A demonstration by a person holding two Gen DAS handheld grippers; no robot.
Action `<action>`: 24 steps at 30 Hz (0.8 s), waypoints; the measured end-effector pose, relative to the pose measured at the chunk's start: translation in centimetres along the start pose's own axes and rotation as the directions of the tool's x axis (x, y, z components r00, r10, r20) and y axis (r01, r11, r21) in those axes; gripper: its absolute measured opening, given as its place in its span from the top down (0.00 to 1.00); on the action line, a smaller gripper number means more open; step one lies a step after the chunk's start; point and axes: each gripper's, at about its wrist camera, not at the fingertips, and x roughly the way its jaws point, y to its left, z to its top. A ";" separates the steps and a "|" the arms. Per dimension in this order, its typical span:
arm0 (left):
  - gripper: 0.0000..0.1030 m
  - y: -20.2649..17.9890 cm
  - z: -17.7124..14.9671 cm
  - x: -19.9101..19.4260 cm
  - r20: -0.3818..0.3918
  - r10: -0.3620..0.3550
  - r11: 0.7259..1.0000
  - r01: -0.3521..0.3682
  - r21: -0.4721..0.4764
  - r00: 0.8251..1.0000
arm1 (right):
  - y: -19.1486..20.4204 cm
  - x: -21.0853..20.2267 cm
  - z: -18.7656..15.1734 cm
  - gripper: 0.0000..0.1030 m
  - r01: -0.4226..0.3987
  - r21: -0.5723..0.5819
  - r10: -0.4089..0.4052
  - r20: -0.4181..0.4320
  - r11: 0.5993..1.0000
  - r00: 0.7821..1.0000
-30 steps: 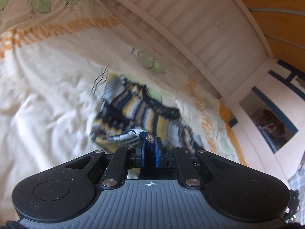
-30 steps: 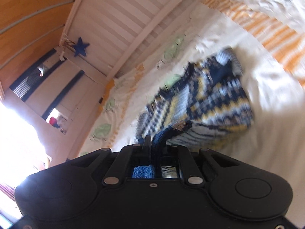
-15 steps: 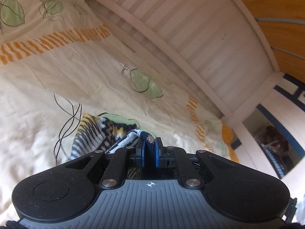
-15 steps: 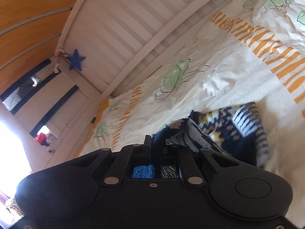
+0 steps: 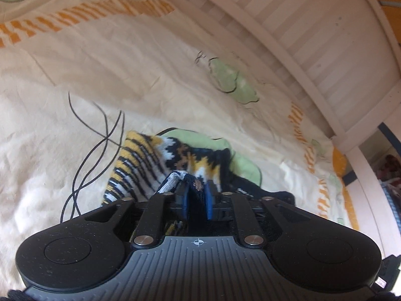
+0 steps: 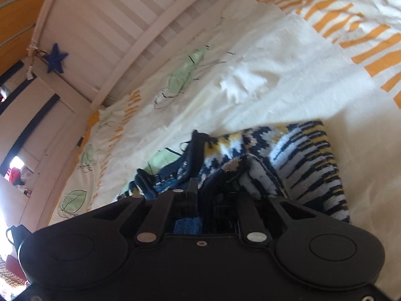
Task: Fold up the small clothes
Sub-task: 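Lift the hem with both tools and fold it over toward the collar, then lower the hem onto the sweater and open both tools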
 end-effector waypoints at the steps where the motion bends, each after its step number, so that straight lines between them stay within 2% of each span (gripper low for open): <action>1: 0.76 0.2 0.2 0.2 0.001 0.004 1.000 -0.004 -0.008 1.000 | -0.1 0.1 0.1 0.55 0.004 0.003 -0.004 0.000 1.000 1.000; 2: 0.73 0.4 0.4 0.1 0.008 0.008 1.000 -0.008 -0.012 1.000 | -0.1 0.1 0.1 0.48 0.004 0.004 -0.004 0.004 1.000 1.000; 4: 0.58 0.8 0.9 -0.2 0.046 0.030 1.000 -0.030 -0.006 0.998 | 0.0 0.2 0.4 0.25 -0.008 0.006 0.008 0.016 1.000 1.000; 8: 0.50 0.4 1.8 -1.4 0.106 0.077 0.994 -0.085 0.067 0.991 | 0.5 -0.1 1.2 0.15 0.005 -0.015 -0.005 0.046 1.000 0.999; 9: 0.45 0.2 1.9 -1.8 0.107 0.081 0.991 -0.092 0.095 0.991 | 0.7 -0.3 1.4 0.10 0.008 -0.025 -0.006 0.060 1.000 0.998; 12: 0.35 -1.2 1.4 -2.9 0.092 0.074 0.974 -0.092 0.209 0.993 | 1.1 -1.2 1.5 0.08 0.015 -0.046 -0.011 0.088 0.999 0.996; 14: 0.32 -2.3 0.3 -3.3 0.063 0.069 0.943 -0.086 0.321 0.996 | 1.2 -1.9 1.3 0.08 0.021 -0.057 -0.016 0.095 0.998 0.995; 19: 0.32 -4.9 -3.6 -3.6 -0.010 0.055 0.828 -0.040 0.559 0.998 | 1.7 -3.3 -0.1 0.08 0.049 -0.124 -0.038 0.084 0.991 0.996; 22: 0.32 -5.8 -5.1 -2.7 -0.067 0.045 0.781 0.006 0.625 0.997 | 2.1 -3.6 -1.3 0.08 0.088 -0.199 -0.074 0.075 0.976 0.994; 24: 0.32 -6.1 -5.3 -1.5 -0.078 0.056 0.770 0.007 0.638 0.995 | 2.6 -3.4 -2.0 0.08 0.110 -0.260 -0.097 0.063 0.959 0.993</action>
